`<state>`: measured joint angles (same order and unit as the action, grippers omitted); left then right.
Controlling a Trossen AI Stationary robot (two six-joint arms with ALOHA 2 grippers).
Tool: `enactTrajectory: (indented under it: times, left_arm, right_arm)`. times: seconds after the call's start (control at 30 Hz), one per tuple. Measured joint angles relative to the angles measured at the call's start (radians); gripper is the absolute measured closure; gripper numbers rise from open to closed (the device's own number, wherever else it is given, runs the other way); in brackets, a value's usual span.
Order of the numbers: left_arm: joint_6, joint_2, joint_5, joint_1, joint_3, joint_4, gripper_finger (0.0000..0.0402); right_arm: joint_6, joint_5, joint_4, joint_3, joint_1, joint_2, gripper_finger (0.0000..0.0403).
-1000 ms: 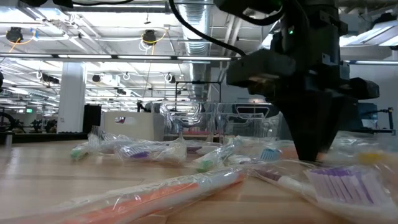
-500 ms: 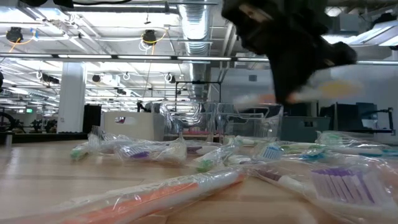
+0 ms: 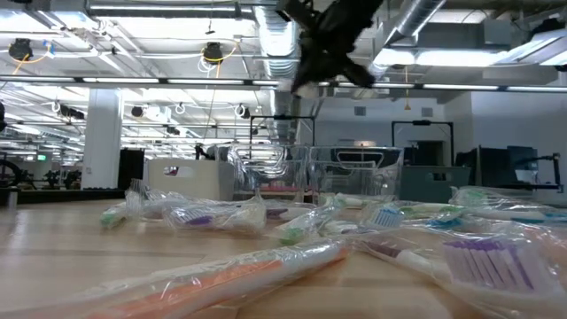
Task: Pick & Place Toothbrushes
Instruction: Put the orange toothbrush into the left transparent bin
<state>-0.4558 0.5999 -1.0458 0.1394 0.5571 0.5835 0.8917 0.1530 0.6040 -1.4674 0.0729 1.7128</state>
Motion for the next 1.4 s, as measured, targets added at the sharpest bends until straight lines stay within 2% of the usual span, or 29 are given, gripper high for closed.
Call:
enactTrajectory:
  times: [0.1, 0.23, 0.43, 0.67, 0.77, 0.93, 1.2, 1.4]
  left_arm:
    - [-0.004, -0.034, 0.000, 0.000, -0.008, 0.001, 0.0243]
    - [-0.015, -0.066, -0.001, 0.000, -0.016, 0.000, 0.0243]
    - [-0.022, -0.080, -0.038, 0.000, -0.016, 0.000, 0.0243]
    - [-0.042, -0.087, -0.073, 0.000, -0.016, 0.000, 0.0243]
    - [-0.042, -0.087, -0.079, 0.000, -0.016, 0.001, 0.0243]
    - [-0.039, -0.087, -0.080, 0.000, -0.016, 0.001, 0.0243]
    - [-0.027, -0.087, -0.058, 0.000, -0.016, 0.001, 0.0243]
    - [-0.023, -0.087, -0.057, 0.000, -0.016, 0.001, 0.0243]
  right_arm:
    - [-0.066, -0.076, -0.102, -0.074, 0.120, 0.028, 0.0387]
    - [-0.097, -0.083, -0.093, -0.196, 0.253, 0.107, 0.0376]
    - [-0.102, -0.140, -0.026, -0.367, 0.375, 0.283, 0.0392]
    - [-0.074, -0.240, 0.099, -0.484, 0.406, 0.466, 0.0369]
    - [-0.072, -0.261, 0.176, -0.515, 0.405, 0.505, 0.0374]
    - [-0.051, -0.257, 0.271, -0.541, 0.411, 0.517, 0.0392]
    - [0.000, -0.226, 0.372, -0.541, 0.421, 0.517, 0.0366]
    - [0.000, -0.199, 0.364, -0.540, 0.412, 0.517, 0.0392]
